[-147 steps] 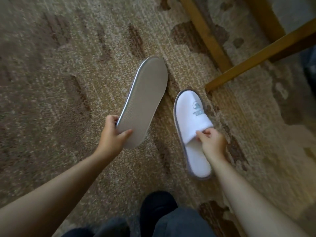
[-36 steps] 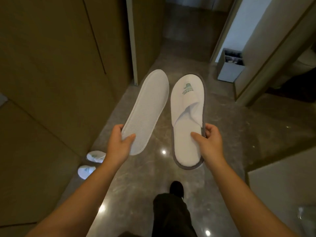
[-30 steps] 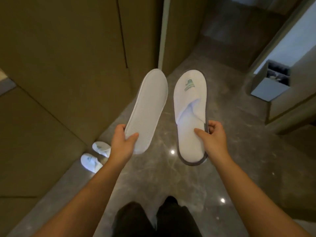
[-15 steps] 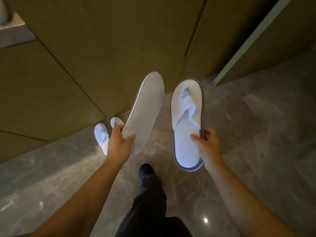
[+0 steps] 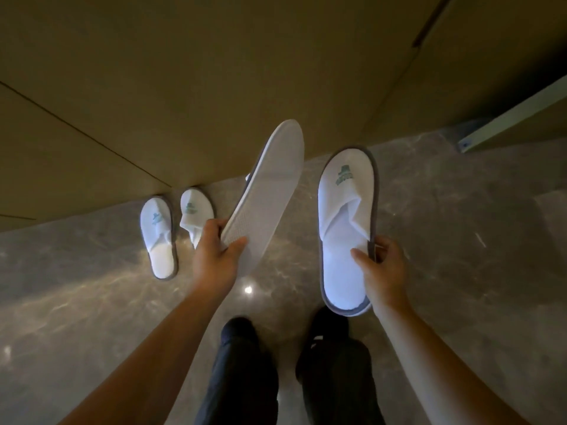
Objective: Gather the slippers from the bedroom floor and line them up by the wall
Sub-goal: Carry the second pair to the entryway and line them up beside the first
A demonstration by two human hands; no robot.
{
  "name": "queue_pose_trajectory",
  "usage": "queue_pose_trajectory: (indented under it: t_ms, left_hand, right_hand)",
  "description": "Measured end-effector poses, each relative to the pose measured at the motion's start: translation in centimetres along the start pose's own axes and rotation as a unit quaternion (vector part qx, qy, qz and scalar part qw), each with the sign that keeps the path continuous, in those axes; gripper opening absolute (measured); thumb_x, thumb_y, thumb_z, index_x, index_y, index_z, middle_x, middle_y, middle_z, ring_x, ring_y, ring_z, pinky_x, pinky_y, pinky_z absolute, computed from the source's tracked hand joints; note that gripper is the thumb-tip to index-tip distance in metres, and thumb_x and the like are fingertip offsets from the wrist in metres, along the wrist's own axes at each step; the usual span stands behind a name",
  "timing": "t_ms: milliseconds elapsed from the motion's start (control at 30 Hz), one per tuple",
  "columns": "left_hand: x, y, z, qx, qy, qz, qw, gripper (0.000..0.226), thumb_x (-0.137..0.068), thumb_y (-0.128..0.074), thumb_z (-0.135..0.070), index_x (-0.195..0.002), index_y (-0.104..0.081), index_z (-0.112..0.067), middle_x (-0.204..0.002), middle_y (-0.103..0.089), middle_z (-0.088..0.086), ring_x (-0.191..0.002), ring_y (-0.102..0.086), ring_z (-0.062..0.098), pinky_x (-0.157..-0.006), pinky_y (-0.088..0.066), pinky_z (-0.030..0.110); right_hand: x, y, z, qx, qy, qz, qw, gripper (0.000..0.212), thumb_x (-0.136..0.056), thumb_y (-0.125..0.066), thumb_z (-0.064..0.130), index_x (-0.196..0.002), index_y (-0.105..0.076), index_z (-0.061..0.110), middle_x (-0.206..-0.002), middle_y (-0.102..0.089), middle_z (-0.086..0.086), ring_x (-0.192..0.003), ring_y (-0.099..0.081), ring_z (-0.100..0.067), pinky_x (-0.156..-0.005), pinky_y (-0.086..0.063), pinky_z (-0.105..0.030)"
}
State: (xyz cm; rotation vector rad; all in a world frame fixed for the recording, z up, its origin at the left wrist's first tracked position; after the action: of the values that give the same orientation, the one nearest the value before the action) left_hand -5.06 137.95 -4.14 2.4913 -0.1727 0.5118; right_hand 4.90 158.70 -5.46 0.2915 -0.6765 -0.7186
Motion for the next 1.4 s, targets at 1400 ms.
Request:
queue_pose_trajectory:
  t_ms: [1400]
  left_hand:
    - [-18.2,-24.9,21.8,0.007,-0.075,0.158,0.985,0.072,-0.073,-0.066,-0.036,-0.131,-0.023,-0.033,-0.119,-0.031,-0.015,-0.105,-0.040,0.007,-0.083,-0.042,0.021]
  right_hand:
    - [-23.3,-18.7,-20.7,-0.126,0.058,0.095,0.986,0.038,-0.077,-0.065,0.023,-0.112,-0.050,0.020,-0.091,-0.061,0.011,-0.085,-0.060,-0.006,-0.068,-0.051,-0.017]
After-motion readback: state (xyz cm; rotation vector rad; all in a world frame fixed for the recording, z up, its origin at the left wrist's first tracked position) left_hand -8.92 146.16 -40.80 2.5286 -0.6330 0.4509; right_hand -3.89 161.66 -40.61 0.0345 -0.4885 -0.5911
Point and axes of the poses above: each hand's wrist, its own x-axis away from the middle knuckle, its own y-axis out of the back of the hand, z = x × y, the point moved 1 cm from there along -x, towards the middle knuckle
